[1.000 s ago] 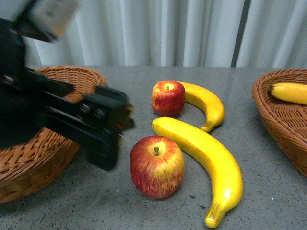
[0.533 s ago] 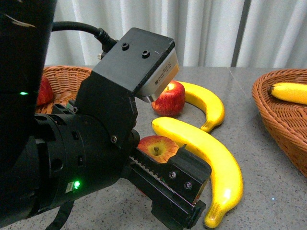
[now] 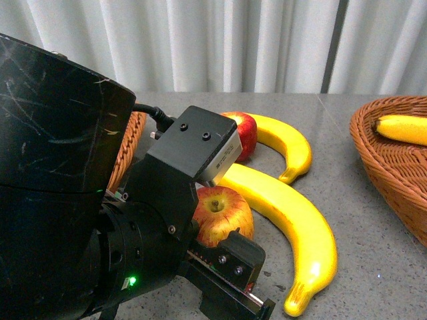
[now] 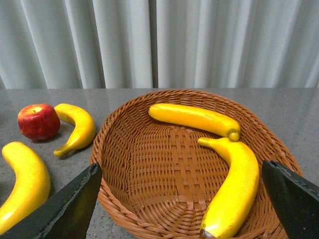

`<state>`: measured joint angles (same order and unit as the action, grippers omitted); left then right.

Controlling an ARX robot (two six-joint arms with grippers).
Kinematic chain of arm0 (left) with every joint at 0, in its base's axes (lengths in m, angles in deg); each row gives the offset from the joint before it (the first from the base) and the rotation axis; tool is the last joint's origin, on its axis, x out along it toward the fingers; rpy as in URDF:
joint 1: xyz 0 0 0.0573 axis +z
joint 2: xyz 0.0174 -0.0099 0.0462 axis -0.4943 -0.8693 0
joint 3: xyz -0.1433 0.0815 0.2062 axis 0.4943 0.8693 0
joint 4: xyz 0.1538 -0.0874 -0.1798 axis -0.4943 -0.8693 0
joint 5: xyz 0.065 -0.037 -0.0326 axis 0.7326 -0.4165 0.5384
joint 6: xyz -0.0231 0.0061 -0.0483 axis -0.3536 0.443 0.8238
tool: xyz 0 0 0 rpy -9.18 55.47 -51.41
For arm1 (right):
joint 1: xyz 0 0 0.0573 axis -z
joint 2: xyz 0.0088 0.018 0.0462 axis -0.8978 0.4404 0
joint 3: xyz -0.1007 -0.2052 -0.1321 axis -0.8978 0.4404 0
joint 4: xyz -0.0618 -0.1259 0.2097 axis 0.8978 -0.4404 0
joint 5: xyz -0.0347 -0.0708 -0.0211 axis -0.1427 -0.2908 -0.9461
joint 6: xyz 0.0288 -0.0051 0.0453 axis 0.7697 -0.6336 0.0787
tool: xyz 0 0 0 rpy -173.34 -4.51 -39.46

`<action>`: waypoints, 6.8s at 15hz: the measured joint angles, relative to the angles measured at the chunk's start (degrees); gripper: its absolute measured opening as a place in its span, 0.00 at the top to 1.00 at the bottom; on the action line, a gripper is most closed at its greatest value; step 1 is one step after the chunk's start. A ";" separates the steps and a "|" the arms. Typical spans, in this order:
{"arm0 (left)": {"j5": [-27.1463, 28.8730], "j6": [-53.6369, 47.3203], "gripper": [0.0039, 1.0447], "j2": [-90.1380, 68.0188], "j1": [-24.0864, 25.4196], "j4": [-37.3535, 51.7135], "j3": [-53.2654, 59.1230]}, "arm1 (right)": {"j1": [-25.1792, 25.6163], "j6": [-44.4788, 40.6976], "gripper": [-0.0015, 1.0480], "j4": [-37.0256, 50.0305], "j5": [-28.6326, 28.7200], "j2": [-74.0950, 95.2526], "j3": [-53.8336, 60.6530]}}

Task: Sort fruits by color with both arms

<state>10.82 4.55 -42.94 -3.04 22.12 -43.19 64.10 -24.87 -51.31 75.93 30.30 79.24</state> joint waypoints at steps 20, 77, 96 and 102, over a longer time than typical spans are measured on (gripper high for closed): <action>13.35 13.09 0.06 18.75 15.47 -7.10 -2.89 | 0.00 0.00 0.06 0.00 0.00 0.00 0.00; 16.20 5.75 0.57 58.55 17.97 -5.14 19.02 | 0.00 0.00 0.06 0.00 0.00 0.00 0.00; 1.33 5.31 0.99 80.39 32.61 -12.26 33.07 | -0.22 0.00 0.06 0.00 0.00 0.00 0.00; 1.27 5.31 0.99 92.30 32.61 -24.72 34.49 | -0.22 0.02 0.06 -0.02 0.00 0.00 0.00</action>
<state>12.09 9.86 49.37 29.57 -2.60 -8.70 63.88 -24.85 -51.34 75.93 30.30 79.24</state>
